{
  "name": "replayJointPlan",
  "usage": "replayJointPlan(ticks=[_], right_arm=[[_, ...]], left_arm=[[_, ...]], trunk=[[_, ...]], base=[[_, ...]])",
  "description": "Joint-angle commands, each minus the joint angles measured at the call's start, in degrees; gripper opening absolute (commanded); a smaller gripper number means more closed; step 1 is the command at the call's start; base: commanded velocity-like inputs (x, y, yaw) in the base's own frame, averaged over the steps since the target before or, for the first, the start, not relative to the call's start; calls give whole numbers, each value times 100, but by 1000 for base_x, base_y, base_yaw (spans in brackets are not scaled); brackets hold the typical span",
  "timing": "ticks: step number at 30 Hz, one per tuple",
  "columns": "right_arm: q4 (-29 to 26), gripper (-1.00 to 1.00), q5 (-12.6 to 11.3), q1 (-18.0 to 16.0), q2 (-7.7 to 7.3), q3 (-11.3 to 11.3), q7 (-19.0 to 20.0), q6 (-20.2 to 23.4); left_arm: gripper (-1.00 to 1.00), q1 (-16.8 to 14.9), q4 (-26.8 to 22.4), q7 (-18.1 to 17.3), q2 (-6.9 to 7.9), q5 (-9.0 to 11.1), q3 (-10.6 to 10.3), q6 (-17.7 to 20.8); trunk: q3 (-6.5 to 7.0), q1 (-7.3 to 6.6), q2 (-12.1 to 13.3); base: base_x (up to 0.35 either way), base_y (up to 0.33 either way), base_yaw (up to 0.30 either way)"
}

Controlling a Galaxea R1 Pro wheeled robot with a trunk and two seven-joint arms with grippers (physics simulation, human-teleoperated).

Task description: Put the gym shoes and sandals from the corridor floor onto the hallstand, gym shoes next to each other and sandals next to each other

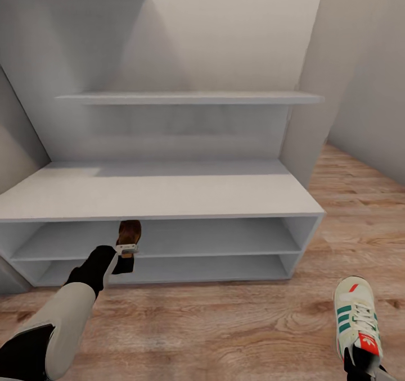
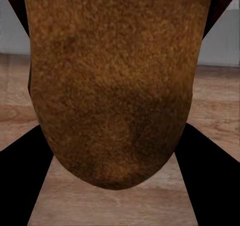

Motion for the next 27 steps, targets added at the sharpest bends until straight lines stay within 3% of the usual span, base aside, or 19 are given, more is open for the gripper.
replayJointPlan(ticks=[1,27], right_arm=[[2,-100,-44,-3,-1,1,22,-18],[2,-100,-44,-3,-1,1,20,-18]], left_arm=[[-100,-2,-7,-48,-4,-59,32,19],[-100,41,10,-56,-6,-55,71,-27]], trunk=[[-5,1,-2],[-5,1,-2]], base=[[248,183,0],[128,29,0]])
